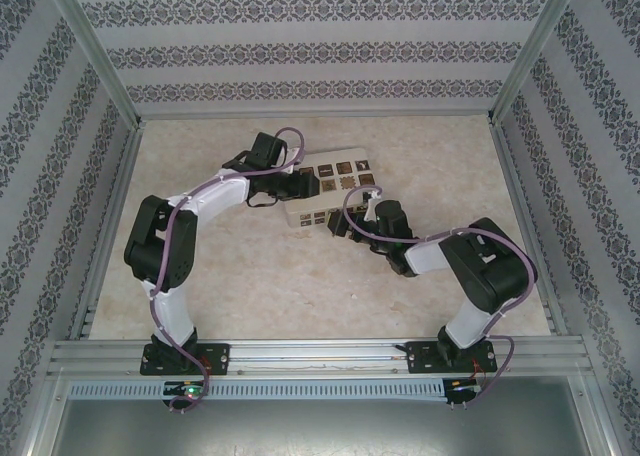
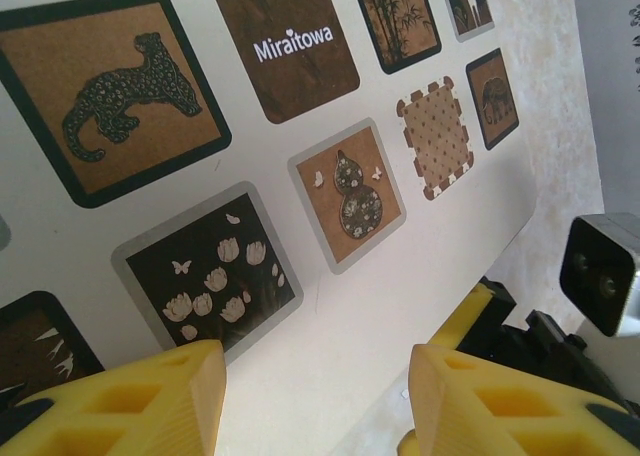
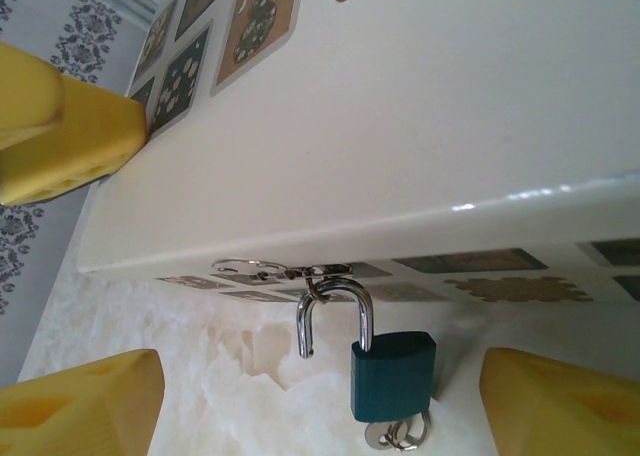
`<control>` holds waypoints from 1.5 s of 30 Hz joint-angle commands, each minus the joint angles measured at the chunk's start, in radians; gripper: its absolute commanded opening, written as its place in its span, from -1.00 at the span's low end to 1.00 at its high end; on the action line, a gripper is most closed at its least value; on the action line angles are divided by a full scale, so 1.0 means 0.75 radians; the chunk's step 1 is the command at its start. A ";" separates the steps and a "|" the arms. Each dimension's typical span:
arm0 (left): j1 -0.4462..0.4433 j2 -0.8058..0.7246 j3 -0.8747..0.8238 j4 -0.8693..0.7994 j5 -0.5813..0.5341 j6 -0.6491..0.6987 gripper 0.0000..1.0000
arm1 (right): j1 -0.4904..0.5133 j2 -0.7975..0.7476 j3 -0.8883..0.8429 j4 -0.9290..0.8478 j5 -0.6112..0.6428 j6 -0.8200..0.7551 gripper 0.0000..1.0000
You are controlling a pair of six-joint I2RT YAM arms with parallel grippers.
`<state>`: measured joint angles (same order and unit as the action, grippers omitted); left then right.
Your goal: Unlock the padlock with the key
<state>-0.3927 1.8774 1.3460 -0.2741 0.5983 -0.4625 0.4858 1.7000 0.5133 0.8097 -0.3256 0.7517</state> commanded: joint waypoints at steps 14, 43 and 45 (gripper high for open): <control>-0.030 0.004 -0.105 -0.109 -0.016 -0.052 0.02 | -0.018 0.135 0.113 0.111 -0.121 -0.066 0.55; -0.043 -0.004 -0.113 -0.105 -0.020 -0.050 0.02 | -0.044 0.255 0.175 0.291 -0.265 -0.018 0.15; -0.043 -0.003 -0.115 -0.105 -0.021 -0.050 0.01 | -0.046 0.254 0.173 0.291 -0.269 -0.019 0.09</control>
<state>-0.3939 1.8565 1.3109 -0.2382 0.5823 -0.4789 0.4599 1.8843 0.6254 0.9401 -0.4999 0.7368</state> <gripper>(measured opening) 0.507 0.558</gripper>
